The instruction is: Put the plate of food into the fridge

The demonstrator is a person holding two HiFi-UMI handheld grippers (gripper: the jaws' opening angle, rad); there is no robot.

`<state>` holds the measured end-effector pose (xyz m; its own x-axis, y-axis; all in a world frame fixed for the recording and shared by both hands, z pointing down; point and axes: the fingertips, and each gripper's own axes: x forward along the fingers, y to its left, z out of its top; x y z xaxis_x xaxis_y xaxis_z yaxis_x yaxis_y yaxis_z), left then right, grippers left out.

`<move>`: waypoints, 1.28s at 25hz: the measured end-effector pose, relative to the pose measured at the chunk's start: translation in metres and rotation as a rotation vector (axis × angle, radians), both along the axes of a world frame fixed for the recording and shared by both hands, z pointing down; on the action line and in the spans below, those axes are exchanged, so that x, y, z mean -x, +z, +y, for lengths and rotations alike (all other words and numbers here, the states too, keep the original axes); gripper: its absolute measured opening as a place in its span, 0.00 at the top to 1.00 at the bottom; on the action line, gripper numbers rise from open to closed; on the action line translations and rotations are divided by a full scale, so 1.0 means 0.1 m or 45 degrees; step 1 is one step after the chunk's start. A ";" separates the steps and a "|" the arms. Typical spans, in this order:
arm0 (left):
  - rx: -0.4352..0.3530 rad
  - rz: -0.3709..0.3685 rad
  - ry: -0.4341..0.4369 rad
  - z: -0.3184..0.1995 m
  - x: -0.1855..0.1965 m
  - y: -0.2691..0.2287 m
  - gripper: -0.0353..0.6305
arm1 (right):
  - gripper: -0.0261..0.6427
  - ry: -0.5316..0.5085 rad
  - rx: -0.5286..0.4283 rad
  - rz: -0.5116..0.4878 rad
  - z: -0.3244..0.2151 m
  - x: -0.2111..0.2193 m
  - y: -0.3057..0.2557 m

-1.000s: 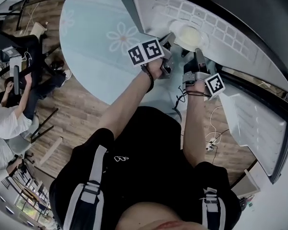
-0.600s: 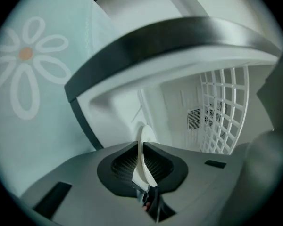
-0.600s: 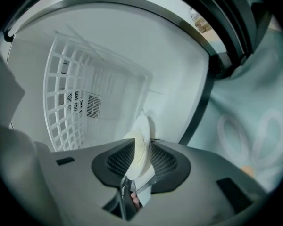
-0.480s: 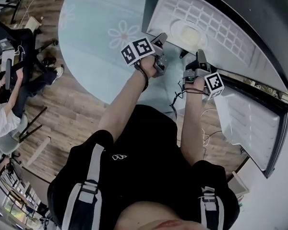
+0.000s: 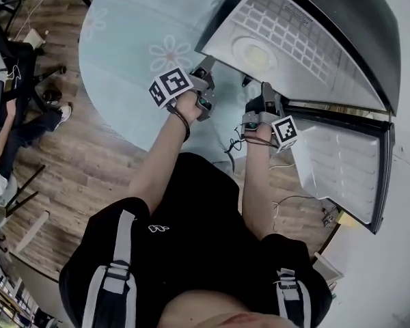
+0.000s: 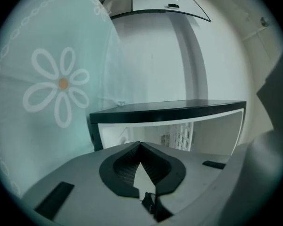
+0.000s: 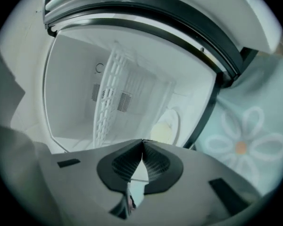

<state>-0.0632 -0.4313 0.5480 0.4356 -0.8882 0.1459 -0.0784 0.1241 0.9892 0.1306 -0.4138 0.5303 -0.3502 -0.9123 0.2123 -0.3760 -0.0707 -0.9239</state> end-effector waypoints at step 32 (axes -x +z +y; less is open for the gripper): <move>-0.851 -1.284 0.431 0.68 -0.84 -1.36 0.94 | 0.96 -0.543 -0.680 1.195 0.64 0.73 -1.20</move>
<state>0.0212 -0.3638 0.4120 0.6129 -0.7823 0.1113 -0.7648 -0.5519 0.3324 0.0581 -0.3494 0.4100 -0.5596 -0.8100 0.1752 -0.8285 0.5413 -0.1433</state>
